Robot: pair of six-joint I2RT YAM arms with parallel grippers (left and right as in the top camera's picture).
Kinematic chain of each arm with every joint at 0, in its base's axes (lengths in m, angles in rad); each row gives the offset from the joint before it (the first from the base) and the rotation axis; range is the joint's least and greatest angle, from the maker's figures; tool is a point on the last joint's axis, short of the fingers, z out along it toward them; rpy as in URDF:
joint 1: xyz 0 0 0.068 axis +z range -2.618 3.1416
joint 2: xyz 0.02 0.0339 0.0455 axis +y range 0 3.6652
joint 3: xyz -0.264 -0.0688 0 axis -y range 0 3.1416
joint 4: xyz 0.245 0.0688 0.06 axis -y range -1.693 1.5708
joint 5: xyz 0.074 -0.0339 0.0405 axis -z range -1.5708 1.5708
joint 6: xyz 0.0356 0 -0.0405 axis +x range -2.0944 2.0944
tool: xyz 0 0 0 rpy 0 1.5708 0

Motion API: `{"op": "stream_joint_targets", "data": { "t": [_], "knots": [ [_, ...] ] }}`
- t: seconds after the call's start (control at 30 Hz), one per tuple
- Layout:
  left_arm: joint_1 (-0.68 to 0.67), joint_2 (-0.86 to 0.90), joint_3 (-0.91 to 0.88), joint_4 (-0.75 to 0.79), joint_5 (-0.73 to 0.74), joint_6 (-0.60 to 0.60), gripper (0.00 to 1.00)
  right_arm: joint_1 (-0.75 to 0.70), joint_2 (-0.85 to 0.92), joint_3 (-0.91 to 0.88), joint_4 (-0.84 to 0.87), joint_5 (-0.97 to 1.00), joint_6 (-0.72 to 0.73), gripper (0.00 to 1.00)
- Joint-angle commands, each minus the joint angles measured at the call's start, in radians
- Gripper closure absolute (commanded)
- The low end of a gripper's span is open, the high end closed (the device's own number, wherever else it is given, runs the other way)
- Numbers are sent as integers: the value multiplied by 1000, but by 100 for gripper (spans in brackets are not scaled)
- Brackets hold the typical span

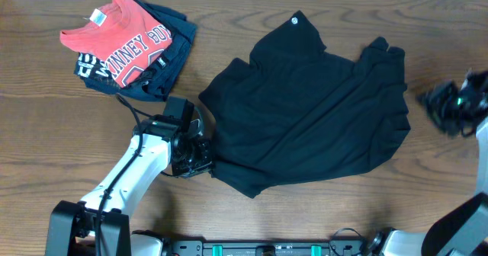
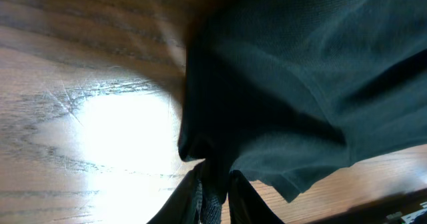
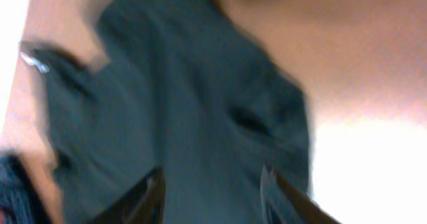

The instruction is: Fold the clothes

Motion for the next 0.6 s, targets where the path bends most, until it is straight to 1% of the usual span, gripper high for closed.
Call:
{"op": "stream_joint_targets", "data": {
  "t": [0.0,0.1,0.27,0.47,0.5,0.53,0.57],
  "knots": [
    [5,-7,1,-6,2,3,83,18,17,-49,-92,96,-111,54],
    [5,-7,1,-5,2,3,83,32,17,-141,-82,106,-146,52],
    [5,-7,1,-5,2,3,83,29,17,-293,105,105,-83,55],
    [5,-7,1,-8,2,3,83,29,19,-438,323,24,-53,55],
    [5,-7,1,-7,2,3,83,29,19,-457,362,0,-51,56],
    [5,-7,1,-7,2,3,83,29,19,-470,393,-23,-42,61],
    [5,-7,1,-7,2,3,83,29,19,-480,418,-47,-41,69]
  ]
}}
